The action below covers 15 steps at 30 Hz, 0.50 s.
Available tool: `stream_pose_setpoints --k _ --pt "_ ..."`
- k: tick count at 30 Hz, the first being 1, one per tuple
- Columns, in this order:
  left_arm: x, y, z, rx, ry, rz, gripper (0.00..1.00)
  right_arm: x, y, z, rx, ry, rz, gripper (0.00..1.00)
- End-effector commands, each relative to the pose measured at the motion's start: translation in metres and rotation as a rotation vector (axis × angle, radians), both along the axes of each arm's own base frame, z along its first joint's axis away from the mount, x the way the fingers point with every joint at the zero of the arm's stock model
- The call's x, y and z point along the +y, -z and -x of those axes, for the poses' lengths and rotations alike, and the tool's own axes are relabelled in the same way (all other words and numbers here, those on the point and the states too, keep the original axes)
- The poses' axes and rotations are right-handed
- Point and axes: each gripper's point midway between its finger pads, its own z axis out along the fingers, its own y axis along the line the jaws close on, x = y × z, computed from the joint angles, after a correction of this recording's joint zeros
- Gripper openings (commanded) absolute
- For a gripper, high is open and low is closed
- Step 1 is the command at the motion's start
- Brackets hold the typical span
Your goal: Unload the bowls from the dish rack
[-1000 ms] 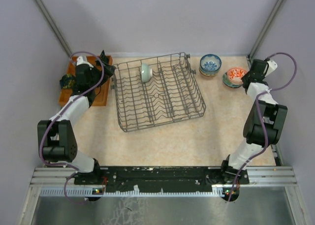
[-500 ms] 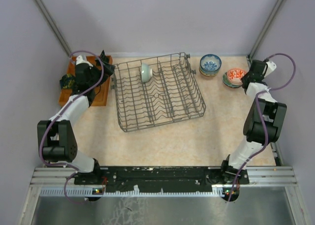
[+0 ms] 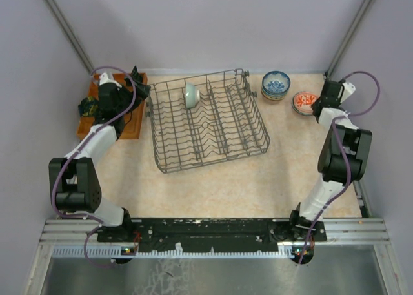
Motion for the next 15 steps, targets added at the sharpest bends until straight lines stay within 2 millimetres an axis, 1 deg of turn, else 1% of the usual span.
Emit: stream_pose_setpoints --k 1,6,8,11,15 --pt "-0.0014 -0.0126 -0.0026 -0.028 0.0 -0.013 0.97 -0.0078 -0.0484 -0.0278 -0.14 0.021 0.067 0.0" --pt "-0.001 -0.0115 -0.0025 -0.026 -0.002 -0.014 0.97 -0.0058 -0.0466 -0.0305 -0.132 0.017 0.065 0.0" --pt "-0.0013 -0.0111 -0.0023 -0.026 -0.001 -0.014 0.97 -0.0047 -0.0464 -0.0306 -0.127 0.014 0.065 0.07" --pt "-0.0017 -0.0095 -0.0026 -0.024 0.001 -0.01 0.97 -0.0045 -0.0468 -0.029 -0.123 0.015 0.068 0.12" --pt "-0.003 -0.0076 -0.0026 -0.022 0.005 -0.006 0.97 -0.0042 -0.0496 -0.0258 -0.122 0.014 0.076 0.26"
